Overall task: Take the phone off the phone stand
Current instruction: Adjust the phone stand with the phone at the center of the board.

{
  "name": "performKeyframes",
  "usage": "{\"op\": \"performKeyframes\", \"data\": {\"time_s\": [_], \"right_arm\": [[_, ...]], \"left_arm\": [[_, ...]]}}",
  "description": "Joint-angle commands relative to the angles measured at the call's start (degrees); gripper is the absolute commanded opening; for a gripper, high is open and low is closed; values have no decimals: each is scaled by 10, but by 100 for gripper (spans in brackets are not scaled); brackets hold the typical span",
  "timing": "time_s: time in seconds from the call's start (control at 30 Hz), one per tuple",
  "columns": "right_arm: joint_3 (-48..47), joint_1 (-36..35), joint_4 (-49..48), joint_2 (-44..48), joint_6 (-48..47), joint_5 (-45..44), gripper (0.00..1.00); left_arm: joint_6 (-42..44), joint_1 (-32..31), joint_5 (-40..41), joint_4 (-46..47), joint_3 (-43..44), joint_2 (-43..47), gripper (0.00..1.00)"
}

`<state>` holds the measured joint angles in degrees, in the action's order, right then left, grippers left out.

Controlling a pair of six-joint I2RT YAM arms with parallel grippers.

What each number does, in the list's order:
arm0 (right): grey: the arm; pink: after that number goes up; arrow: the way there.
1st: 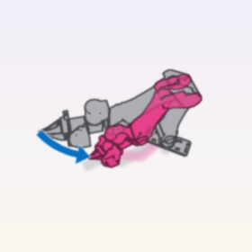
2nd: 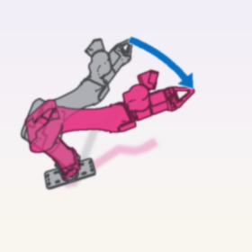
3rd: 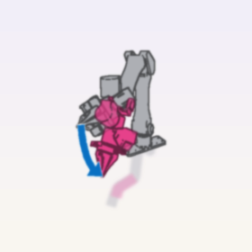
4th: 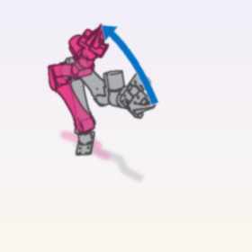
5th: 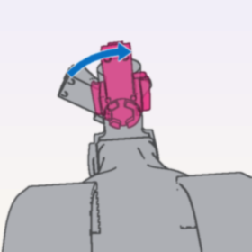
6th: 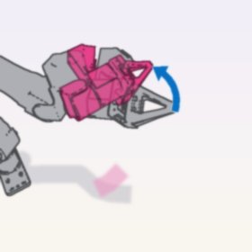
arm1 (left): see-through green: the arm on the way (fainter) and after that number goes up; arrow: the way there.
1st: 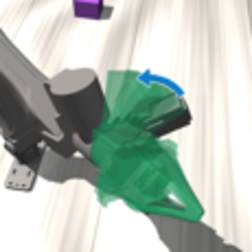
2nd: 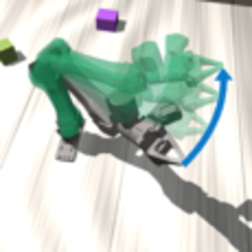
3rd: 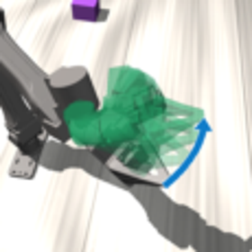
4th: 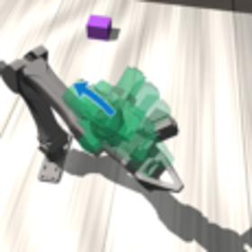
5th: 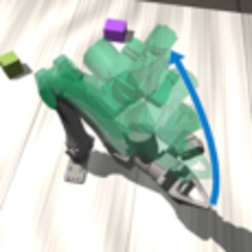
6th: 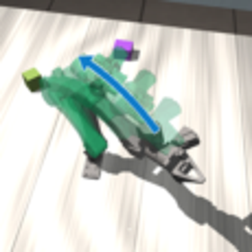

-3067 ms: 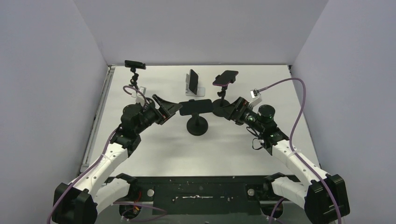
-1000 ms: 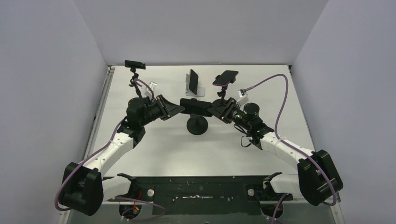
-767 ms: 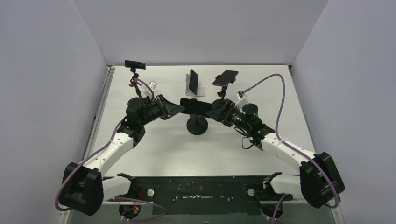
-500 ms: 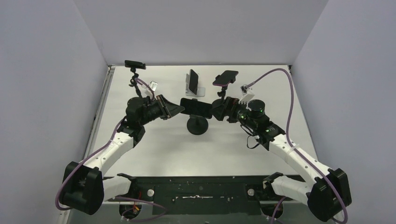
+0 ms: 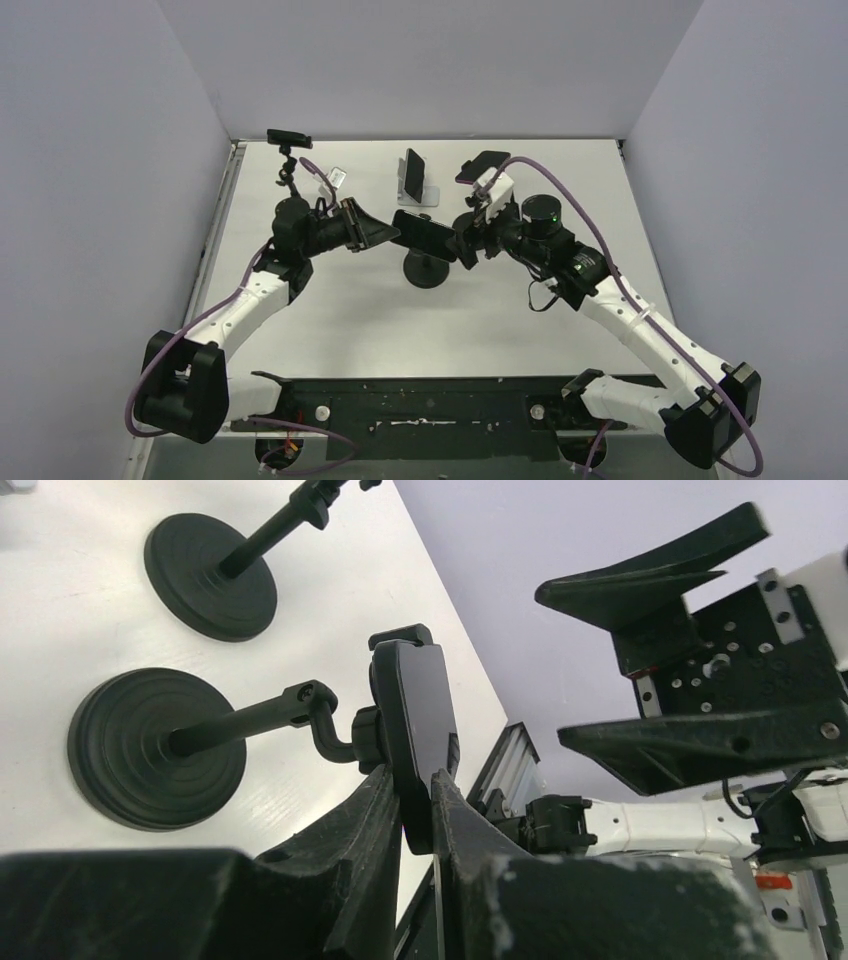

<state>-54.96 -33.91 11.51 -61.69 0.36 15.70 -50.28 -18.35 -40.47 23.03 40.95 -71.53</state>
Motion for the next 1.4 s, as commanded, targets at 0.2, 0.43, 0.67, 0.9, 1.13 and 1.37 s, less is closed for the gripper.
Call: {"op": "performKeyframes", "data": {"time_s": [0.2,0.43,0.67,0.9,1.13,1.37], "right_arm": [[-116,-92,126,-93,-192,16,92],[-136,-95,127,-128,-215,23,92],[-147,-95,125,-156,-226,9,91],[-147,-90,104,-159,-233,-20,90],[-151,-85,93,-171,-236,-24,91],[-151,-76,84,-189,-235,-26,89]], "left_arm": [[10,8,-63,-10,57,-17,0],[6,12,-66,-21,64,-22,0],[-6,15,-72,-22,73,-34,0],[-12,15,-77,-14,74,-39,0],[-14,15,-78,-13,74,-41,0],[-19,14,-82,-6,74,-42,0]]}}
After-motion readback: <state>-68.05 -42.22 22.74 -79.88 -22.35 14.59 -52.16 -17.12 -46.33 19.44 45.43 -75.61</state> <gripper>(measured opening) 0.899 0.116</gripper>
